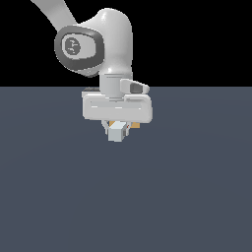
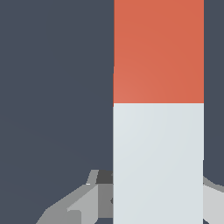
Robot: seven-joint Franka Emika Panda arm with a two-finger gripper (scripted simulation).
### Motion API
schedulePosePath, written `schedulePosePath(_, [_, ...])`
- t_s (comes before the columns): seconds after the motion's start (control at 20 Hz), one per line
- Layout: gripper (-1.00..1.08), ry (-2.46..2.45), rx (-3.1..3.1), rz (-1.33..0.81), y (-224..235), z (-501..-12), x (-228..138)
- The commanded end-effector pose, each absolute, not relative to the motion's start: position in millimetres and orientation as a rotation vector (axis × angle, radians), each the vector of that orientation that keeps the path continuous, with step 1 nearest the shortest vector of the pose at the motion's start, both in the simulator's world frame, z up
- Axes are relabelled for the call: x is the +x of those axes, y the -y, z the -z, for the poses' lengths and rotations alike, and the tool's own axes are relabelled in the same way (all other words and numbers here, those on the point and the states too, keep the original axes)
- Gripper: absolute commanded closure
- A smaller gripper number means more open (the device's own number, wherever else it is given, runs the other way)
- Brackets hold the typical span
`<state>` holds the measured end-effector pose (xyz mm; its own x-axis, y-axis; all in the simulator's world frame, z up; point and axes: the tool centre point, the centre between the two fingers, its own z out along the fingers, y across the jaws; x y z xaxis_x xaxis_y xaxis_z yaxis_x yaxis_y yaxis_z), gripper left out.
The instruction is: Insert the peg into the horizontal hole in a box.
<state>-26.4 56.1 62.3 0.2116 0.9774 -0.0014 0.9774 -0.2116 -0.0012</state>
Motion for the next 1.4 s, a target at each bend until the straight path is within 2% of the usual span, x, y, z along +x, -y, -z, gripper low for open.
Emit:
schedulePosePath(0.0, [1.08, 2.012, -2.414, -0.001, -85.8, -68.0, -19.8])
schedulePosePath(0.4, [1.08, 2.080, -2.355, 0.000, -136.5, -75.6, -10.9])
schedulePosePath(1.35, [1.08, 2.089, -2.346, -0.001, -150.2, -75.9, -8.6])
